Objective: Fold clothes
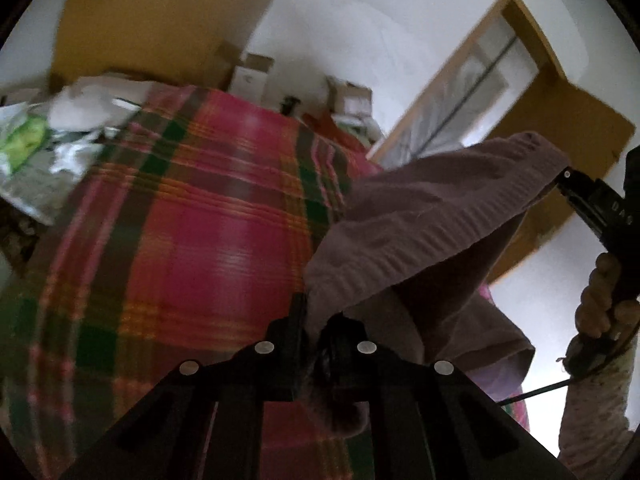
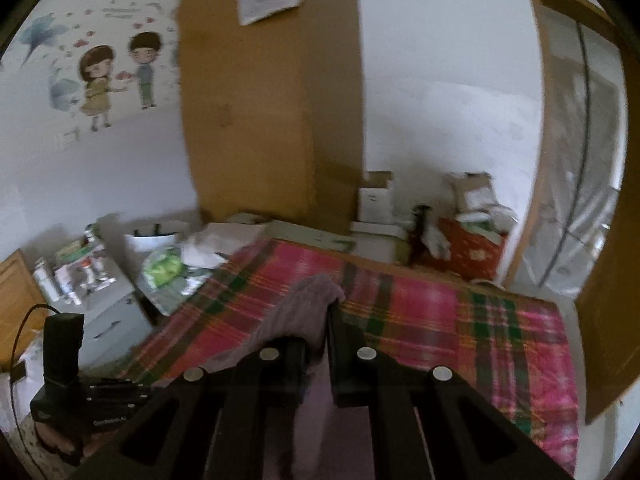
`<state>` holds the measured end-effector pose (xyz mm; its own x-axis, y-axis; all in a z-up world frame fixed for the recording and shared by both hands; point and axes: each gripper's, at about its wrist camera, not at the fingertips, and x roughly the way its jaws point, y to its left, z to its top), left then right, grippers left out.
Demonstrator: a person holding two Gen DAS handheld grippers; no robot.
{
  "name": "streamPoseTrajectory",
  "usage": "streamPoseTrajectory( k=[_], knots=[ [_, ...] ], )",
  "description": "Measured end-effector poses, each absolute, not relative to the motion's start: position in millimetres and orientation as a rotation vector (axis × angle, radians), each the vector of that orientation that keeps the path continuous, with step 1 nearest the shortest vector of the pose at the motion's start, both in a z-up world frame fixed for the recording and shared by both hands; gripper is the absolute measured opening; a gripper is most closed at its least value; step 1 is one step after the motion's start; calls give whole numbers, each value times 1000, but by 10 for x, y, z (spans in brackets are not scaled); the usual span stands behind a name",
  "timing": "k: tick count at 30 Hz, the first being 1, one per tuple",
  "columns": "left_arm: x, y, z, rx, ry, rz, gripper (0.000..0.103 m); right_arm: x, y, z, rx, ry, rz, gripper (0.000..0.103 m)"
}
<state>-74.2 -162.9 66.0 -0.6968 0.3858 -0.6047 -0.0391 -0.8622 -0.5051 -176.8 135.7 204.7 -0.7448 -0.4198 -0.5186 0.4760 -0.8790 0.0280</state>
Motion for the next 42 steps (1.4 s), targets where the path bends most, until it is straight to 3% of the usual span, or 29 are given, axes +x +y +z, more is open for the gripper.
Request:
streamPoseTrajectory(
  k=[13, 20, 36, 42],
  knots=[
    [32, -2499, 411, -1073, -939, 2729, 10, -1653, 138, 2016, 659, 124, -2301, 8],
    [147, -2702, 203, -1144, -1034, 2721, 10, -1945, -347, 1673, 762, 77, -2218, 8],
    [33, -2786, 3, -1301, -1045, 2724, 10, -2568, -605, 826, 1115, 78, -2154, 11],
    [131, -2783, 102, -1296, -1050, 2747, 19, -2421, -391, 904, 1147, 159, -2135, 26]
  ],
)
